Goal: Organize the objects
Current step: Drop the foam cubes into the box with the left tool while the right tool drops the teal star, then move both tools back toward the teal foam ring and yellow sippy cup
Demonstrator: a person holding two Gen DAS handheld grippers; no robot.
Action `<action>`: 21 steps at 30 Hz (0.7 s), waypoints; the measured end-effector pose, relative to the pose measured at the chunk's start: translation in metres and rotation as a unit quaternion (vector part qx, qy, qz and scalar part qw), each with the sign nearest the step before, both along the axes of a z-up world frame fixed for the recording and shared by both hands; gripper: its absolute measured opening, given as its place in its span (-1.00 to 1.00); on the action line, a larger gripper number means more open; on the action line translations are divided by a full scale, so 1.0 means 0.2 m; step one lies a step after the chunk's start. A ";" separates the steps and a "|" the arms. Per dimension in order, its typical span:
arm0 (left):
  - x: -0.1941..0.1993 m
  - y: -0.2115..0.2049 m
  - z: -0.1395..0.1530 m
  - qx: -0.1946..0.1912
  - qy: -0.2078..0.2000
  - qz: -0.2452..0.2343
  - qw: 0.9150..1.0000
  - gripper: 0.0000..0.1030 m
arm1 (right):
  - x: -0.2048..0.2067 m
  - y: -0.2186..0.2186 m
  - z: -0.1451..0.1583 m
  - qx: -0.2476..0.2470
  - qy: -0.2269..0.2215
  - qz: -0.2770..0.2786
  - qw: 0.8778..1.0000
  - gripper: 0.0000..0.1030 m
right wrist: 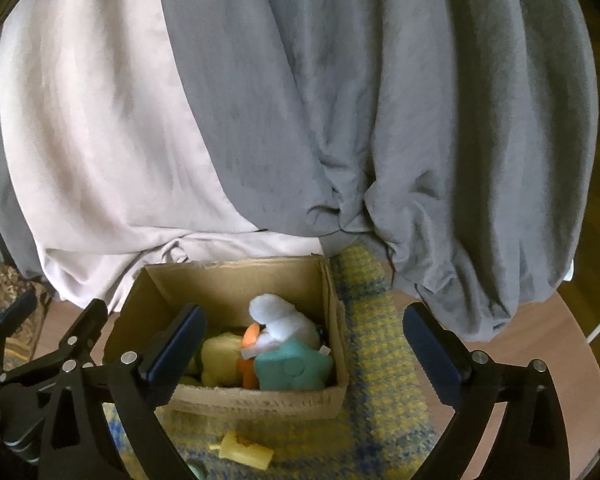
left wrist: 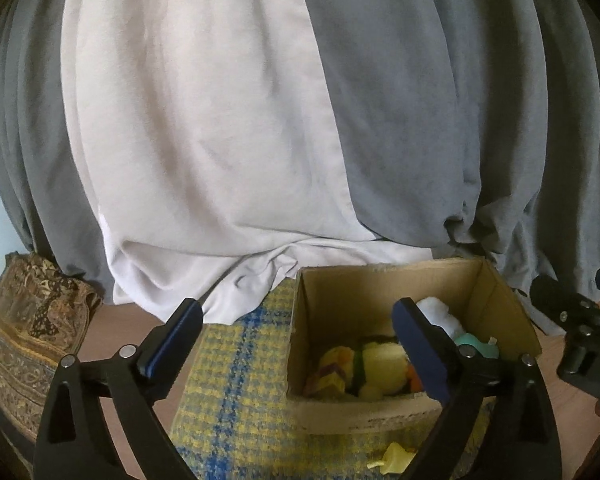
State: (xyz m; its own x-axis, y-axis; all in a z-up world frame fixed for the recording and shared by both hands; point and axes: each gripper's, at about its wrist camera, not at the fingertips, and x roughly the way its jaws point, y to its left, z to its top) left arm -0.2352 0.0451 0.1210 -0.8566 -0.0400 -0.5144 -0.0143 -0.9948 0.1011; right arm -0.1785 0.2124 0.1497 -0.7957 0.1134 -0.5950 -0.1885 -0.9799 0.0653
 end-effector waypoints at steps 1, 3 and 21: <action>0.02 0.00 0.00 0.000 0.002 0.000 1.000 0.89 | 0.01 0.00 0.00 0.000 0.002 0.001 1.000 0.94; 0.06 -0.01 0.00 0.000 0.006 0.002 1.000 0.90 | 0.05 -0.01 0.00 0.001 0.004 0.002 1.000 0.95; 0.38 -0.13 -0.12 0.007 0.014 0.020 1.000 0.91 | 0.29 -0.10 -0.17 -0.009 -0.015 0.021 1.000 0.95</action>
